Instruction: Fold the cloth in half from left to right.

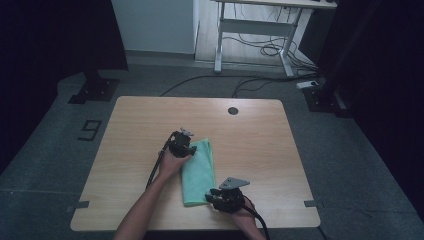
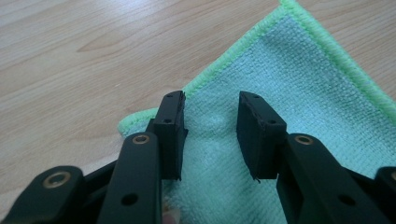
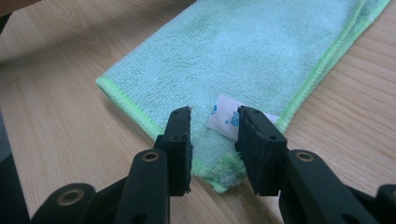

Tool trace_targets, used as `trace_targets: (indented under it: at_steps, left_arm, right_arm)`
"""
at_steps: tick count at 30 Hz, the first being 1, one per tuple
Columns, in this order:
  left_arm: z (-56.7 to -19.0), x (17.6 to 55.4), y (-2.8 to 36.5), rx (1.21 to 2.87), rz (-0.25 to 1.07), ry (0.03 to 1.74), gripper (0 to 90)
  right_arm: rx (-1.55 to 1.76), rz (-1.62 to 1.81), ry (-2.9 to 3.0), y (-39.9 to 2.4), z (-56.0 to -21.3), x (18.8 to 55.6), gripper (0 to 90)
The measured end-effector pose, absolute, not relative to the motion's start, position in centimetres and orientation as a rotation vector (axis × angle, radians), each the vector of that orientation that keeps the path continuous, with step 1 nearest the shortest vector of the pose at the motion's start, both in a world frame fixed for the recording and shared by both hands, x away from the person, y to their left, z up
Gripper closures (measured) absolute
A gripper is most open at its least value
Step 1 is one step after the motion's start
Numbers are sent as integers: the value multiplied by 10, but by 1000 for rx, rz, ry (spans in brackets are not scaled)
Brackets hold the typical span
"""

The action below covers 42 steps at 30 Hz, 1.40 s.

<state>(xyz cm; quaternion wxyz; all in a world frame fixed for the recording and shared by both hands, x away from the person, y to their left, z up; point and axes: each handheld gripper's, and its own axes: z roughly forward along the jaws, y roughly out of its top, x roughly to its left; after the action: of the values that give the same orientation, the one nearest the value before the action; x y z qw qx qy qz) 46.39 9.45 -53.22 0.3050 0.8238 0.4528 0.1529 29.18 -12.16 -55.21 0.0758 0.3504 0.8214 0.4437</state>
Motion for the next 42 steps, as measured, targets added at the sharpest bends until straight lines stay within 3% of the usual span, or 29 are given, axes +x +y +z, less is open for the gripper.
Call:
trace_targets:
  at_steps: [7,12,21,25,31,42]
  left_arm:
    - [-525,464,90,2176,429,1168,630]
    - [-517,468,63,2190,429,1077,658]
    - [-534,478,45,2199,373,1121,657]
    - [-522,469,58,2196,378,1091,612]
    - [-505,452,93,2223,403,1083,625]
    - [-528,455,114,2258,363,1180,654]
  right_arm:
    - [1047,1332,2469,-121,-552,291,630]
    - [1044,1332,2470,-121,-552,291,626]
    - [1044,1336,2469,-121,-553,291,623]
    - [1050,1344,2470,-122,-553,290,623]
    - [1045,1338,2471,-122,-553,291,623]
    - [1046,1330,2463,-121,-553,290,639]
